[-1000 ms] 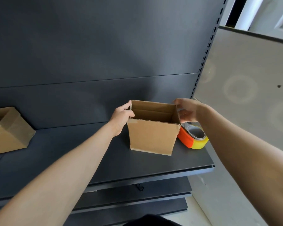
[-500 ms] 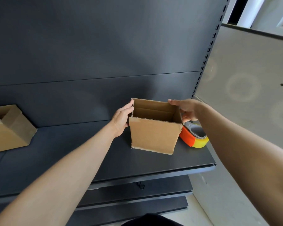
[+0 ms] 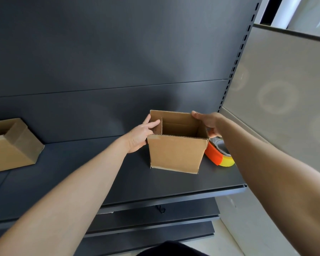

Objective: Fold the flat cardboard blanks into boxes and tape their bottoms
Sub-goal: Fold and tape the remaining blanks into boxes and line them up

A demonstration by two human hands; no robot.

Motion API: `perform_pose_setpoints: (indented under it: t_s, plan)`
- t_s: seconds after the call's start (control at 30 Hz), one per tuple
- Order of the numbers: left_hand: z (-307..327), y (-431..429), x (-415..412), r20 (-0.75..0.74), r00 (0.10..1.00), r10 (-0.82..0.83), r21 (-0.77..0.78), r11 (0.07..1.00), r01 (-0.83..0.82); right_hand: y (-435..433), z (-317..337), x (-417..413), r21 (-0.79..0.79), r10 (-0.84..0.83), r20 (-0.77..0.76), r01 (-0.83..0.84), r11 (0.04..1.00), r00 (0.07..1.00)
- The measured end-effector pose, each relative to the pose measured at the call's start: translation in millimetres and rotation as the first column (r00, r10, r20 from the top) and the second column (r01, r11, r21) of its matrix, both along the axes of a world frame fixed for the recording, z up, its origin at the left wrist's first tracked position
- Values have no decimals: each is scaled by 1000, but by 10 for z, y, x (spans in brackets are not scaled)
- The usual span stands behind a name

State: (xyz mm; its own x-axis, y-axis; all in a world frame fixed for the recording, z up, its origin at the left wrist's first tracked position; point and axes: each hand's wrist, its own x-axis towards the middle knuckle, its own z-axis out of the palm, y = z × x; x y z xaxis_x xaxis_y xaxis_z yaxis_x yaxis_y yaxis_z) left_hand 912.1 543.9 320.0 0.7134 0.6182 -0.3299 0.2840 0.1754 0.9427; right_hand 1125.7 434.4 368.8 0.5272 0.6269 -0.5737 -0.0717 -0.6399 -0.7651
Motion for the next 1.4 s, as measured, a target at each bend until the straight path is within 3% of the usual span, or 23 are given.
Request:
perform_pose_setpoints:
  t_s: [0.17, 0.27, 0.43, 0.63, 0.83, 1.07, 1.2, 1.4]
  plan:
    - [44, -41, 12, -33, 998, -52, -34, 998, 51, -54, -16, 78, 27, 40, -31, -39, 999, 999]
    - [24, -39, 22, -48, 998, -50, -54, 997, 47, -169, -55, 214, 141, 123, -197, -97, 985, 973]
    - [-29, -8, 42, -51, 997, -53, -76, 996, 49, -349, -260, 364, 324, 154, -392, -20, 946, 907]
    - [-64, 24, 17, -71, 990, -119, -6, 993, 119, -222, -309, 187, 168, 264, -179, -235, 957, 948]
    - [-31, -25, -38, -34, 995, -94, 43, 995, 95, -75, -369, 90, 62, 185, 84, -191, 980, 979]
    - [-176, -82, -106, 30, 994, -103, -36, 994, 104, -87, -468, 108, 132, 75, 35, -79, 988, 997]
    - [-154, -89, -80, 14, 998, -59, 29, 998, 59, -115, -442, 113, 167, 78, 2, -77, 983, 997]
    - [-125, -72, -74, -38, 999, -14, 136, 991, 19, -224, -374, 137, 276, 20, -280, 61, 959, 960]
